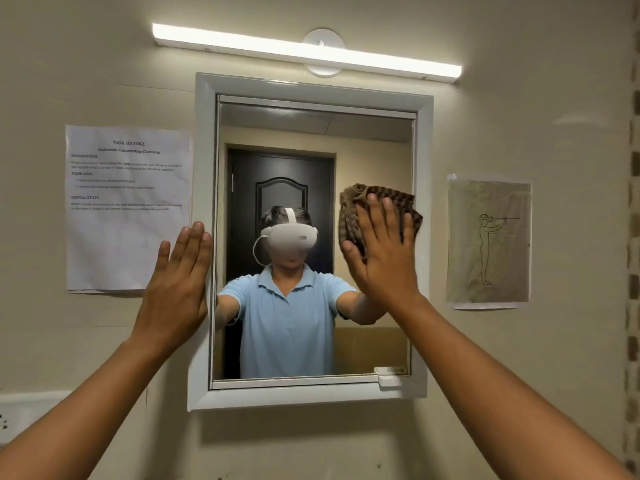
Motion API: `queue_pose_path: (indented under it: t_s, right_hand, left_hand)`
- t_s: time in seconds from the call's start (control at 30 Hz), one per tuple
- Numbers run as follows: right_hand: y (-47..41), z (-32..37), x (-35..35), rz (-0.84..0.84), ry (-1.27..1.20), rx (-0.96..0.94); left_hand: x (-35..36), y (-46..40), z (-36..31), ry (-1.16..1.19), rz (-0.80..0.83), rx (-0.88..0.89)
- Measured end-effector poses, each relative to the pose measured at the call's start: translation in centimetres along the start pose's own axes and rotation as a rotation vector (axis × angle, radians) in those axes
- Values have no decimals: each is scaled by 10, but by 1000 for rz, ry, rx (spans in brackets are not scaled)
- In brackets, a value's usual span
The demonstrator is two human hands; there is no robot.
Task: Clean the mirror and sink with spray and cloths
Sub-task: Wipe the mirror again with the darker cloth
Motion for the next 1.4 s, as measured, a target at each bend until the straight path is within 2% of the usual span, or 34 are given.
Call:
queue_pose_path:
  t_s: [0.27,0.53,0.97,1.1,1.4]
  right_hand:
    - [60,-19,12,-20,-46,241]
    - [114,30,28,47,-80,353]
    - [50,223,6,66,-153,-35]
    - [55,230,10,74,-140,-66]
    - [107,200,18,46,-53,-395]
  left_hand:
    - [2,5,-2,-32,41,-22]
    - [9,13,-2,-7,68,-47]
    - [11,29,0,129,45,-21]
    - [13,32,3,160,53,-15]
    - [13,42,-1,119,29,-12]
Point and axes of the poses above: each hand's wrist, its own y-axis away from the middle knuckle, its own x-axis out of the palm, z = x × y, the point moved 9 cm from there along -y, towards the middle knuckle, and after that the axes turned 8 degrees about y, right-handed, at the moved point
